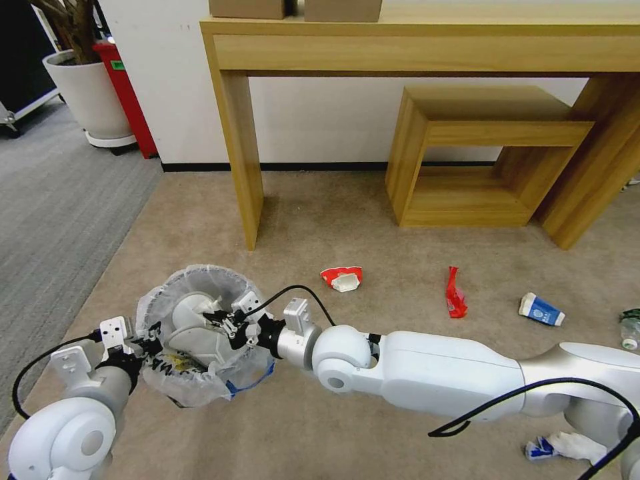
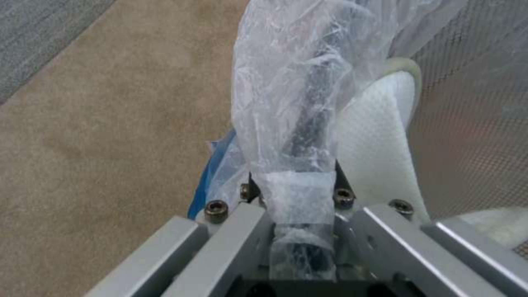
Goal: Pick up the trash bin and place the garbage on the floor into it.
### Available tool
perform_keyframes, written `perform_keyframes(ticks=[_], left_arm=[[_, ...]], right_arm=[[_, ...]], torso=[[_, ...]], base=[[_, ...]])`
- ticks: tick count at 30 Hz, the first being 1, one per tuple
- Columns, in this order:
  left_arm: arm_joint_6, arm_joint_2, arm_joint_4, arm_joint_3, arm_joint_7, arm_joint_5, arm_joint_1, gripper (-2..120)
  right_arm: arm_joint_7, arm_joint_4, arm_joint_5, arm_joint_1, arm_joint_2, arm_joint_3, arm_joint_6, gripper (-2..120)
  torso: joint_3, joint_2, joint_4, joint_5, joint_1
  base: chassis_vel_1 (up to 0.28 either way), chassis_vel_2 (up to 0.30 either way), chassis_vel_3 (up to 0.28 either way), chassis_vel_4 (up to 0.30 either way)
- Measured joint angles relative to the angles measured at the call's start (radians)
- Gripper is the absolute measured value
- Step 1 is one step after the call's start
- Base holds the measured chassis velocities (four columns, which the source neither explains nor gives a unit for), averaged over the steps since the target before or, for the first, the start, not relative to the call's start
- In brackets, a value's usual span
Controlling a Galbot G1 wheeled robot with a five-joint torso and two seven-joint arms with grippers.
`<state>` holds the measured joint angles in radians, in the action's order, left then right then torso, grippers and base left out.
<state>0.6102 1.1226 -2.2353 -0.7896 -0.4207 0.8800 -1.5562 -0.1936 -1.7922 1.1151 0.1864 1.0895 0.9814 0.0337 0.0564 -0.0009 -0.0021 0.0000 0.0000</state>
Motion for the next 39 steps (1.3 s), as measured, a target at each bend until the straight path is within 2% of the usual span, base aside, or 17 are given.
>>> perform_keyframes(ticks=[1, 2, 6, 9, 10, 13, 14, 17, 19, 21, 25, 32, 34, 36, 39], left_arm=[[0.000, 0.000, 0.000, 0.000, 0.000, 0.000, 0.000, 1], [-0.001, 0.000, 0.001, -0.001, 0.000, -0.001, 0.000, 1], [-0.002, 0.000, 0.001, -0.001, 0.000, -0.001, -0.001, 1], [-0.002, 0.001, 0.005, -0.001, 0.001, -0.003, -0.002, 1], [-0.002, 0.001, 0.005, -0.001, 0.001, -0.003, -0.002, 1], [-0.004, 0.004, 0.009, -0.001, 0.002, -0.005, -0.002, 1], [-0.004, 0.004, 0.009, -0.001, 0.002, -0.005, -0.002, 1], [-0.005, 0.006, 0.009, 0.000, 0.002, -0.007, -0.003, 1], [-0.005, 0.006, 0.009, 0.000, 0.002, -0.007, -0.003, 1], [-0.006, 0.006, 0.010, -0.001, 0.003, -0.007, -0.003, 1], [-0.006, 0.006, 0.015, -0.006, 0.003, -0.007, -0.005, 1], [-0.006, 0.007, 0.021, -0.006, 0.003, -0.009, -0.004, 1], [-0.006, 0.007, 0.023, -0.005, 0.003, -0.010, -0.004, 1], [-0.006, 0.010, 0.029, -0.002, 0.003, -0.014, -0.004, 1], [-0.006, 0.010, 0.033, -0.001, 0.003, -0.016, -0.004, 1]], right_arm=[[0.000, 0.000, 0.000, 0.000, 0.000, 0.000, 0.000, 15], [-0.001, -0.002, -0.002, 0.003, -0.002, -0.003, 0.000, 22], [-0.002, -0.005, -0.003, 0.006, -0.006, -0.008, 0.001, 32], [-0.002, -0.007, -0.006, 0.008, -0.006, -0.014, 0.001, 48], [-0.002, -0.007, -0.006, 0.008, -0.006, -0.014, 0.001, 48], [0.005, -0.007, -0.007, 0.014, -0.001, -0.023, -0.006, 64], [0.005, -0.007, -0.007, 0.014, -0.001, -0.023, -0.006, 64], [0.032, -0.005, -0.013, 0.017, 0.001, -0.024, -0.034, 77], [0.036, -0.005, -0.014, 0.017, 0.001, -0.024, -0.039, 79], [0.053, -0.004, -0.020, 0.021, -0.001, -0.025, -0.060, 93], [0.092, -0.001, -0.041, 0.040, -0.010, -0.047, -0.112, 100], [0.138, 0.006, -0.101, 0.105, -0.018, -0.125, -0.195, 100], [0.141, 0.006, -0.106, 0.112, -0.018, -0.136, -0.199, 100], [0.136, -0.007, -0.116, 0.147, -0.024, -0.200, -0.205, 100], [0.121, -0.019, -0.113, 0.167, -0.037, -0.245, -0.196, 100]], torso=[[0.000, 0.000, 0.0000, 0.0000, 0.000], [0.000, 0.000, 0.0001, 0.0000, 0.000], [0.000, 0.000, 0.0001, 0.0000, 0.000], [0.000, 0.000, 0.0001, 0.0000, 0.000], [0.000, 0.000, 0.0001, 0.0000, 0.000], [0.000, 0.000, 0.0001, 0.0000, 0.000], [0.000, 0.000, 0.0001, 0.0000, 0.000], [0.000, 0.000, 0.0001, 0.0000, 0.000], [0.000, 0.000, 0.0001, 0.0000, 0.000], [0.000, 0.000, 0.0001, 0.0000, 0.000], [0.000, 0.000, 0.0001, 0.0000, 0.000], [0.000, 0.000, 0.0001, 0.0000, 0.000], [0.000, 0.000, 0.0001, 0.0000, 0.000], [0.000, 0.000, 0.0002, 0.0001, 0.000], [0.000, 0.000, 0.0002, 0.0001, 0.000]], base=[[0.000, 0.000, 0.000, 0.000], [0.000, 0.000, 0.000, 0.000], [0.000, 0.000, 0.000, 0.000], [0.000, 0.000, 0.000, 0.000], [0.000, 0.000, 0.000, 0.000], [0.000, 0.000, 0.000, 0.000], [0.000, 0.000, 0.000, 0.000], [0.000, 0.000, 0.000, 0.000], [0.000, 0.000, 0.000, 0.000], [0.000, 0.000, 0.000, 0.000], [0.000, 0.000, 0.000, 0.000], [0.000, 0.000, 0.000, 0.000], [0.000, 0.000, 0.000, 0.000], [0.000, 0.000, 0.000, 0.000], [0.000, 0.000, 0.000, 0.000]])
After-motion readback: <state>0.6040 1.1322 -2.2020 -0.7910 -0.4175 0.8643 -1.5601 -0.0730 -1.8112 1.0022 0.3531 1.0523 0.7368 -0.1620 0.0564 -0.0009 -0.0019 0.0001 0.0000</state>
